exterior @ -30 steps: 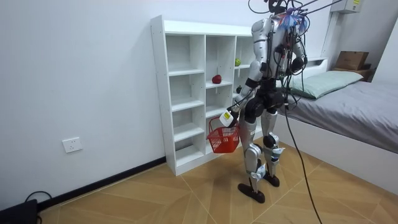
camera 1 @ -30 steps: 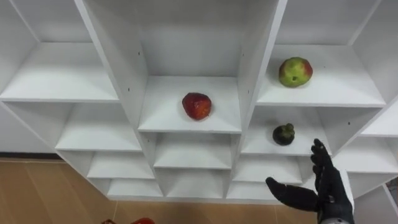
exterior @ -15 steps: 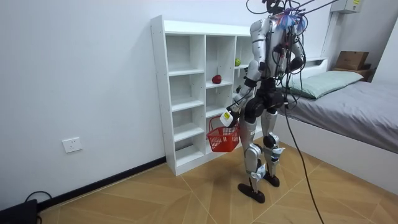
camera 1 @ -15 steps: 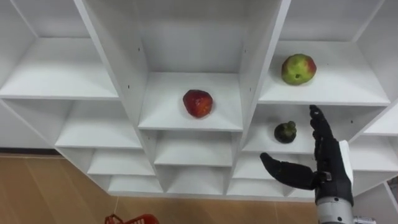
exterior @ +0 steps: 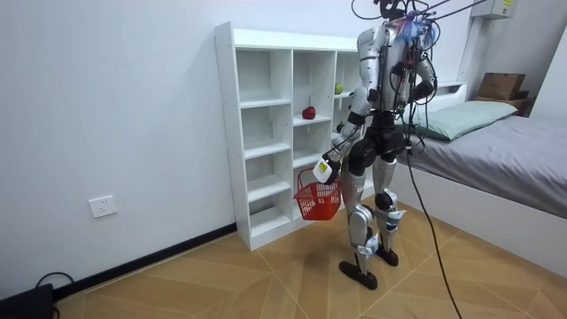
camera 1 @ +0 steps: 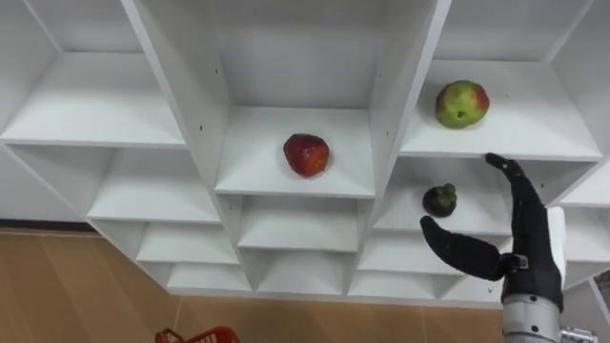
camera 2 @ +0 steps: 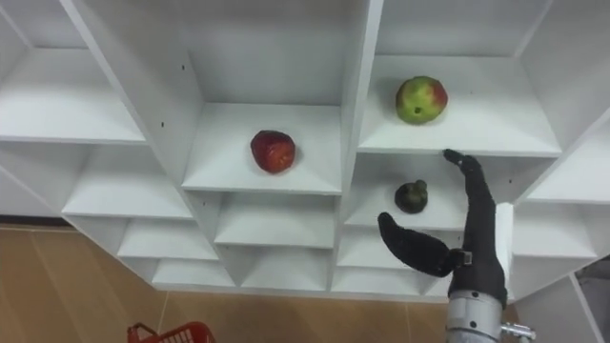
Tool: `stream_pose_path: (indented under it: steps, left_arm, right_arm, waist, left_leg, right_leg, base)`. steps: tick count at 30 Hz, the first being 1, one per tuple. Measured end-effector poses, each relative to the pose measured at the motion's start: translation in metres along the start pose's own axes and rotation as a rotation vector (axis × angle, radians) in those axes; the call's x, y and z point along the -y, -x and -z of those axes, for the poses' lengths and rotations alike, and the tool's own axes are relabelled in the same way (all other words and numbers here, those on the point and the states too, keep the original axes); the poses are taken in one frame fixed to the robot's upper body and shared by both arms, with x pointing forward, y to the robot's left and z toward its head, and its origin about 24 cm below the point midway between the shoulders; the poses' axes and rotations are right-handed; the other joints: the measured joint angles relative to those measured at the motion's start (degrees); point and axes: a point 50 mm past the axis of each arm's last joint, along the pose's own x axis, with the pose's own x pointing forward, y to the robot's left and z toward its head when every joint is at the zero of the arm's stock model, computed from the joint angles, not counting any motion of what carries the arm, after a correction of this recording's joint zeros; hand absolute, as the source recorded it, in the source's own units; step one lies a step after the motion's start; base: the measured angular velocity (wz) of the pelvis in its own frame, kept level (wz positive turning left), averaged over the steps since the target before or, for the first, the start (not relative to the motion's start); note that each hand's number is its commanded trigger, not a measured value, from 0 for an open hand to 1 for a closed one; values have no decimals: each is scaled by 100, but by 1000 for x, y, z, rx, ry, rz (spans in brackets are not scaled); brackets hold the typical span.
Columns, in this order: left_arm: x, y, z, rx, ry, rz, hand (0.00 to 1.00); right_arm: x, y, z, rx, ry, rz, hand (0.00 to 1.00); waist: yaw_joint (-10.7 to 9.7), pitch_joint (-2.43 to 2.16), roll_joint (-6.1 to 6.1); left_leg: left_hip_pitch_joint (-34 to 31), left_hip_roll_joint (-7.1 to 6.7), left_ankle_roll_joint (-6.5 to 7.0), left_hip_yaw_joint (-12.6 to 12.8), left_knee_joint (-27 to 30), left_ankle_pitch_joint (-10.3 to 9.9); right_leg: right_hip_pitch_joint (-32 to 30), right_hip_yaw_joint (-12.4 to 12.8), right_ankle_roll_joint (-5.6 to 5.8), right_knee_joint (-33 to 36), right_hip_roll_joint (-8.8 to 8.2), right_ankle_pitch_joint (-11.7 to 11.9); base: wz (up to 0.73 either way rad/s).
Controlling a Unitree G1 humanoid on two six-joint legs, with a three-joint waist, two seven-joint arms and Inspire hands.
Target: Collect fruits from the closet
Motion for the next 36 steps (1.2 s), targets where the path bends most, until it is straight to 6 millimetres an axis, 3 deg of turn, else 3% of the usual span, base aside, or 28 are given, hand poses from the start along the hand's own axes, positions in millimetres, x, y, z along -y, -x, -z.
stream_pose_path:
  steps: [5, 8, 11, 19, 36]
  left_arm:
    - [-1, 0, -1, 3, 3, -2, 100]
    - [0, 0, -1, 3, -1, 1, 100]
    - [-1, 0, -2, 5, 0, -6, 100]
    - [-2, 1, 2, -8, 0, -19, 100]
    - [1, -2, -4, 5, -19, -4, 100]
  right_arm:
    - [5, -18, -49, 273, -88, 49, 0]
    - [4, -25, -58, 328, -101, 61, 0]
    - [4, -25, -58, 328, -92, 58, 0]
    - [4, -24, -57, 327, -90, 46, 0]
    - [4, -23, -56, 320, -89, 53, 0]
  waist:
    - [-34, -10, -25]
    - [-34, -22, -50]
    - [-37, -57, -91]
    - [-129, -44, -54]
    - [-132, -57, -14]
  left_leg:
    - [43, 8, 4, -7, 1, 2]
    - [75, 9, 4, -10, -3, 2]
    - [97, 8, 3, -11, 8, 2]
    - [88, 12, 4, -13, 1, 2]
    - [105, 20, 4, -8, -14, 1]
  right_leg:
    - [94, 18, -4, -37, 20, 6]
    - [150, -4, -4, -62, 19, 6]
    - [192, -26, -1, -114, 18, 19]
    - [179, -40, -3, -108, 17, 24]
    - [177, 43, -12, -82, 40, 31]
  base:
    - [-1]
    - [6]
    - [7]
    - [0]
    - [0]
